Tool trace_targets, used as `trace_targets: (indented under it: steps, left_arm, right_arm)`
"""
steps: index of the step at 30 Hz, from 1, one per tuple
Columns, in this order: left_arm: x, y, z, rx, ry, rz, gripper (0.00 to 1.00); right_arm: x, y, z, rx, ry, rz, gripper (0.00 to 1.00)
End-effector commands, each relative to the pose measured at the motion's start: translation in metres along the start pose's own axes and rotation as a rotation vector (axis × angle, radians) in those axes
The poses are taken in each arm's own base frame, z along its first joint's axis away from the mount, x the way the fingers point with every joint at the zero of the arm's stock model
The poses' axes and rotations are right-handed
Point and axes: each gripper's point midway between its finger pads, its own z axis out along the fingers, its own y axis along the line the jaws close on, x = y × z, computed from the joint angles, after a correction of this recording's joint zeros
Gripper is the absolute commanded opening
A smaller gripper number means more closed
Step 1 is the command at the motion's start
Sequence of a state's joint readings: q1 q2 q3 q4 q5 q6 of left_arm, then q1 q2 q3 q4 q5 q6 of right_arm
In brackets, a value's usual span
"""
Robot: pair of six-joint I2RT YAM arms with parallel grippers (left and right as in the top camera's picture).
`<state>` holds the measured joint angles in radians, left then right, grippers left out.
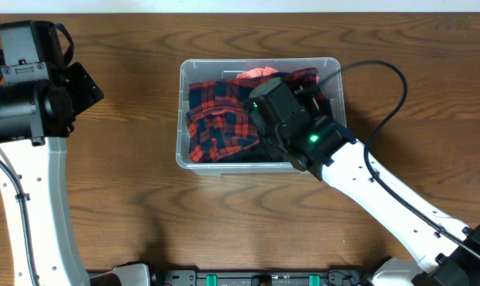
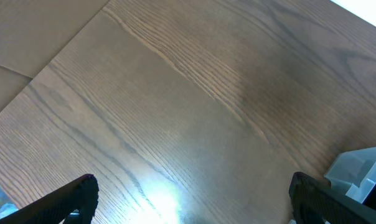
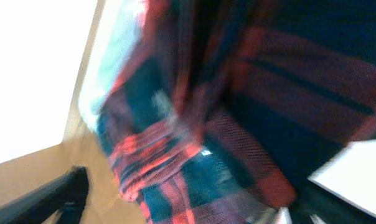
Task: Pack container
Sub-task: 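Push the plaid shirt down into the bin with the right gripper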
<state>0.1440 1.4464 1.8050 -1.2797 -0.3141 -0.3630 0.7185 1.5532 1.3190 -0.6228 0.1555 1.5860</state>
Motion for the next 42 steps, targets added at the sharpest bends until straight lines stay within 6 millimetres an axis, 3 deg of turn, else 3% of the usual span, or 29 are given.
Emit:
trace_targets:
  steps: [1, 4, 7, 9, 11, 13, 16, 19, 22, 24, 28, 32, 35, 38, 42]
  left_arm:
    - [0.0, 0.004, 0.0, -0.016, -0.002, -0.008, 0.98]
    - [0.0, 0.004, 0.0, -0.016, -0.002, -0.008, 0.98]
    - [0.0, 0.004, 0.0, -0.016, -0.002, -0.008, 0.98]
    - [0.0, 0.004, 0.0, -0.016, -0.002, -0.008, 0.98]
    - [0.0, 0.004, 0.0, -0.016, -0.002, -0.008, 0.98]
    - [0.0, 0.004, 0.0, -0.016, -0.002, -0.008, 0.98]
    - [0.0, 0.004, 0.0, -0.016, -0.002, -0.008, 0.98]
    - [0.0, 0.004, 0.0, -0.016, -0.002, -0.008, 0.98]
    - [0.0, 0.004, 0.0, -0.016, -0.002, -0.008, 0.98]
    - [0.0, 0.004, 0.0, -0.016, -0.002, -0.008, 0.98]
    - [0.0, 0.004, 0.0, -0.016, -0.002, -0.008, 0.98]
    - [0.0, 0.004, 0.0, -0.016, -0.002, -0.008, 0.98]
    - [0.0, 0.004, 0.0, -0.016, -0.002, -0.008, 0.98]
    - [0.0, 0.004, 0.0, -0.016, -0.002, -0.008, 0.98]
    - [0.0, 0.004, 0.0, -0.016, -0.002, -0.008, 0.98]
  right_arm:
    - [-0.008, 0.012, -0.018, -0.051, -0.05, -0.208, 0.99]
    - [-0.015, 0.017, -0.028, -0.066, -0.093, -0.343, 0.99]
    - [-0.015, 0.05, -0.048, -0.19, -0.152, -0.721, 0.95]
    - [-0.006, 0.064, -0.061, -0.261, -0.157, -0.979, 0.84]
    - [0.002, 0.065, -0.071, -0.302, -0.134, -1.188, 0.61]
    - [0.001, 0.057, -0.072, -0.288, -0.1, -1.247, 0.5]
    - [-0.002, 0.04, -0.068, -0.236, -0.042, -1.293, 0.47]
    - [-0.026, 0.038, -0.065, -0.162, -0.123, -1.262, 0.27]
    - [-0.055, 0.051, -0.063, -0.16, -0.218, -1.212, 0.1]
    - [-0.075, 0.052, -0.055, -0.138, -0.247, -1.181, 0.02]
    - [-0.101, 0.031, -0.008, -0.058, -0.176, -1.133, 0.01]
    - [-0.09, -0.01, 0.066, -0.019, 0.059, -1.098, 0.01]
    - [-0.07, -0.056, 0.103, 0.075, 0.235, -1.068, 0.01]
    - [-0.051, -0.091, 0.116, 0.172, 0.346, -1.023, 0.01]
    - [-0.042, -0.089, 0.109, 0.173, 0.359, -1.039, 0.01]
